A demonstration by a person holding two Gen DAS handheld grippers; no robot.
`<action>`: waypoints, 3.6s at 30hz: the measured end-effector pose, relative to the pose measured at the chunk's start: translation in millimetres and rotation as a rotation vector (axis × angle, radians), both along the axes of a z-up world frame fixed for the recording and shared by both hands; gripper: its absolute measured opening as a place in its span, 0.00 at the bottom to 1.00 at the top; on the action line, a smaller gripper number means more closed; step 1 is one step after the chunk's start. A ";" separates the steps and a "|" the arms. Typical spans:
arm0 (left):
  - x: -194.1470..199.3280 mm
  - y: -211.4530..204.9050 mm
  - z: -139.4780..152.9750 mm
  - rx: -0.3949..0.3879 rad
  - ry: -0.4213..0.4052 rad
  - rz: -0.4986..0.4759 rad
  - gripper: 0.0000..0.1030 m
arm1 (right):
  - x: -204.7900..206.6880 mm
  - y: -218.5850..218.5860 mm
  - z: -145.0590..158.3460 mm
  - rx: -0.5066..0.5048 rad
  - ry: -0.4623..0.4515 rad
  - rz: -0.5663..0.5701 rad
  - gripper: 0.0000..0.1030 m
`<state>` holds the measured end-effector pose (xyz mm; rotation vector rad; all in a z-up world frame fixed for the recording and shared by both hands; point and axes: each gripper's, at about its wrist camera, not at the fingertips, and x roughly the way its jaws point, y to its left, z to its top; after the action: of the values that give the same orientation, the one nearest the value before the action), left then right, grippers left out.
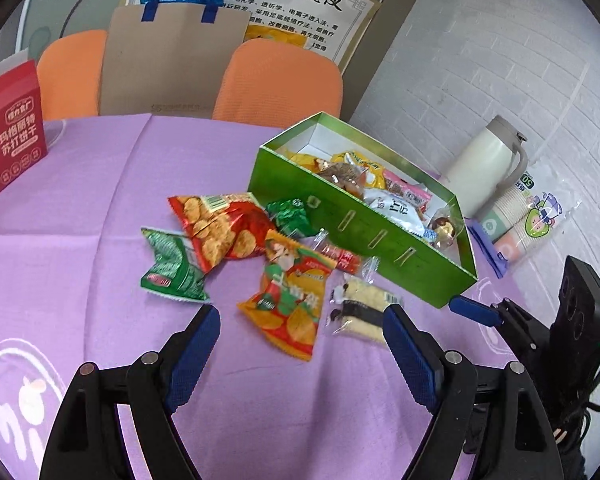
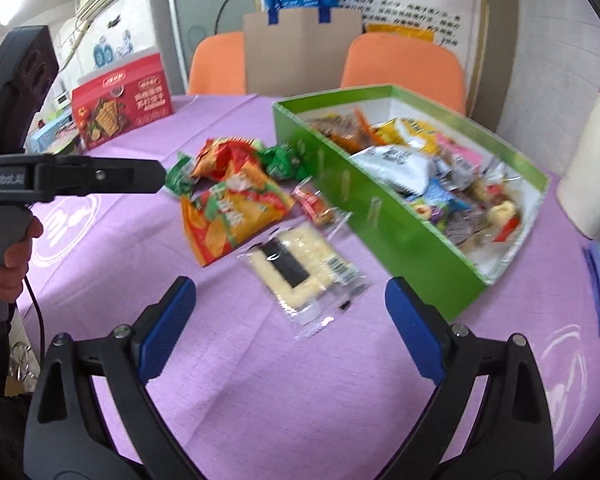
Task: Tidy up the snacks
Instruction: 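Withdraw both tools back to the snack pile, then move the right tool toward the white cake bar with black band, then grasp the white cake bar with the right tool while the left tool grasps the green snack bag, then carry the white cake bar and green snack bag over the green box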
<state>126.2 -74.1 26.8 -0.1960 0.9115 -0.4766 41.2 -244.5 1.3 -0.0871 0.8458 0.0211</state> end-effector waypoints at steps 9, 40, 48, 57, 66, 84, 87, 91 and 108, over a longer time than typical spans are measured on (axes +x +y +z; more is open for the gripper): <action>-17.7 33.6 -20.6 -0.029 0.017 -0.016 0.83 | 48.5 -6.5 -26.2 -0.015 0.100 0.031 0.93; 25.7 21.7 -12.8 -0.018 -0.011 -0.077 0.82 | 19.9 13.6 -41.2 -0.010 0.130 -0.075 0.58; 62.6 65.3 -22.2 -0.017 0.009 0.067 0.82 | 13.9 19.8 -42.5 0.004 0.118 -0.078 0.59; 80.4 35.8 -54.1 0.048 0.086 -0.032 0.50 | 13.9 21.9 -42.1 0.021 0.120 -0.096 0.60; 67.7 44.7 -56.3 0.061 0.078 0.005 0.40 | 17.3 23.8 -42.0 0.035 0.110 -0.094 0.65; 23.3 52.1 -10.0 0.004 -0.039 -0.015 0.30 | -6.6 31.2 -4.2 0.115 0.009 -0.039 0.58; 20.1 39.6 8.0 -0.002 -0.079 -0.059 0.30 | -10.1 25.7 12.4 0.136 -0.037 -0.047 0.58; 26.8 13.5 30.9 -0.027 -0.116 -0.122 0.30 | -13.5 9.5 37.4 0.128 -0.111 -0.095 0.58; 131.2 -100.8 51.1 -0.017 -0.066 -0.160 0.30 | 16.9 -89.4 61.8 0.083 -0.183 -0.355 0.58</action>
<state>257.4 -174.9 77.8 -0.1221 0.8626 -0.6358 58.1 -334.0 63.1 0.1384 0.6668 -0.2812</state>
